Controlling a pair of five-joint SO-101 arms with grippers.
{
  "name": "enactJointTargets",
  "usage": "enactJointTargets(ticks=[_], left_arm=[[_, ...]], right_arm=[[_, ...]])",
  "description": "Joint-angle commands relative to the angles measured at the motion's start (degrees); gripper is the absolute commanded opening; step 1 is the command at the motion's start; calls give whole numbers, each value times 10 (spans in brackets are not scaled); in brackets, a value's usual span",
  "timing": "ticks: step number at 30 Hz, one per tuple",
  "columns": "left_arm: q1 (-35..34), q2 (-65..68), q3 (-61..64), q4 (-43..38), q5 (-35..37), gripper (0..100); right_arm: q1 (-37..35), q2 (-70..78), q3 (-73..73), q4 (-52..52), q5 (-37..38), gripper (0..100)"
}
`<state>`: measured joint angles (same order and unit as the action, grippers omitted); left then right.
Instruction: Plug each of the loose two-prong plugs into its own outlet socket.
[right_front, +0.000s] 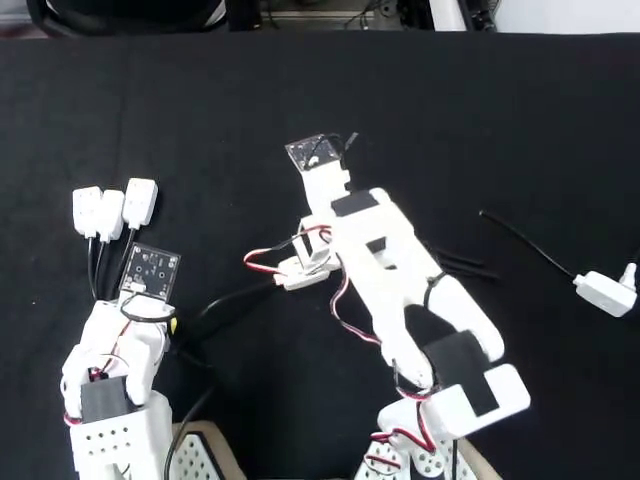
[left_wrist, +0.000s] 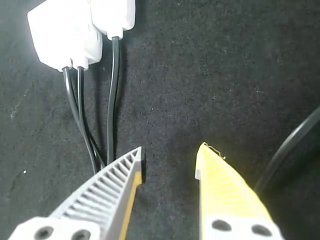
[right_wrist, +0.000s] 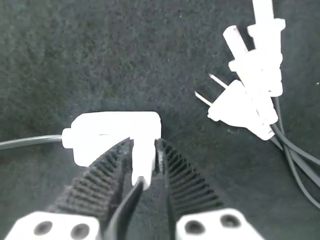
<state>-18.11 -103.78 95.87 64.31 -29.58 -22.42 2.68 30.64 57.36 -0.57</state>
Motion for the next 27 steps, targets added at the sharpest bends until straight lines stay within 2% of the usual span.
enactJointTargets(ticks=[1,8,15,20,27], left_arm=[[-6,-4,0,2,-21,180],[-6,-4,0,2,-22,180],[-6,-4,1,2,-22,180],[-6,-4,1,2,-22,180],[-6,-4,1,2,-22,180]], right_arm=[[5,23,-29,78,20,11],[65,23,-51,143,52,11],[172,0,-49,171,110,11],[291,-68,-39,197,182,11],[508,-99,-43,188,311,11]])
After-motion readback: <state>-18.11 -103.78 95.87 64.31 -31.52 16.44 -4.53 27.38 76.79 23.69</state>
